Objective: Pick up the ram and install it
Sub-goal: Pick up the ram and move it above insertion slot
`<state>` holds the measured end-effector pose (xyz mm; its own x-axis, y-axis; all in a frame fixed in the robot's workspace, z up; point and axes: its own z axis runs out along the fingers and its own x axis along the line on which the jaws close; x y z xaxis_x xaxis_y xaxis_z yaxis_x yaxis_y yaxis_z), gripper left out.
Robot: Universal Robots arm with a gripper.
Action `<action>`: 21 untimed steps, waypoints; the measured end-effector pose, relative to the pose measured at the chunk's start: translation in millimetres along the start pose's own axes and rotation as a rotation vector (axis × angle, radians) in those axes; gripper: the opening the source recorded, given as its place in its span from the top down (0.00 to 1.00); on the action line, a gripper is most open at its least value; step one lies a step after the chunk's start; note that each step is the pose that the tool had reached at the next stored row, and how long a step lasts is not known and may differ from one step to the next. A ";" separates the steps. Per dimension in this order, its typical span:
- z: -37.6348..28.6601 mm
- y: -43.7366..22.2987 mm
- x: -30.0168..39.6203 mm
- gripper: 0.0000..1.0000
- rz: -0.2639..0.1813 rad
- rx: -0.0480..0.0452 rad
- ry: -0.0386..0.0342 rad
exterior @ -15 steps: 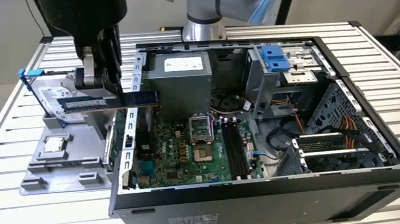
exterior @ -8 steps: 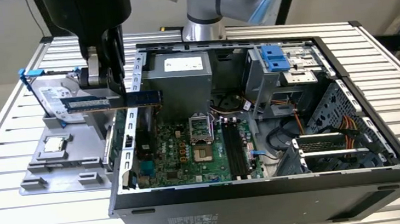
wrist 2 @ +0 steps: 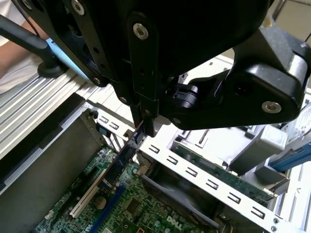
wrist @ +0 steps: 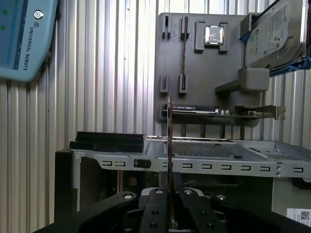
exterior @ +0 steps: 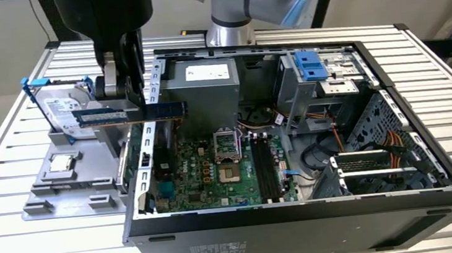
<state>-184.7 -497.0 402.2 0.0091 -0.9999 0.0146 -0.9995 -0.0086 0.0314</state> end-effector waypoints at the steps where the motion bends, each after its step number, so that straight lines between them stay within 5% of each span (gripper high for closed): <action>1: 0.0 -0.4 0.0 1.00 0.000 0.0000 -0.0001; 12: -0.2 -6.2 0.0 1.00 0.000 0.0000 0.0000; 21: -0.6 -17.9 0.2 1.00 0.000 0.0000 0.0000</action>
<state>-166.8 -497.0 402.2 0.0090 -0.9999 0.0146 -0.9995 -0.0085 0.0314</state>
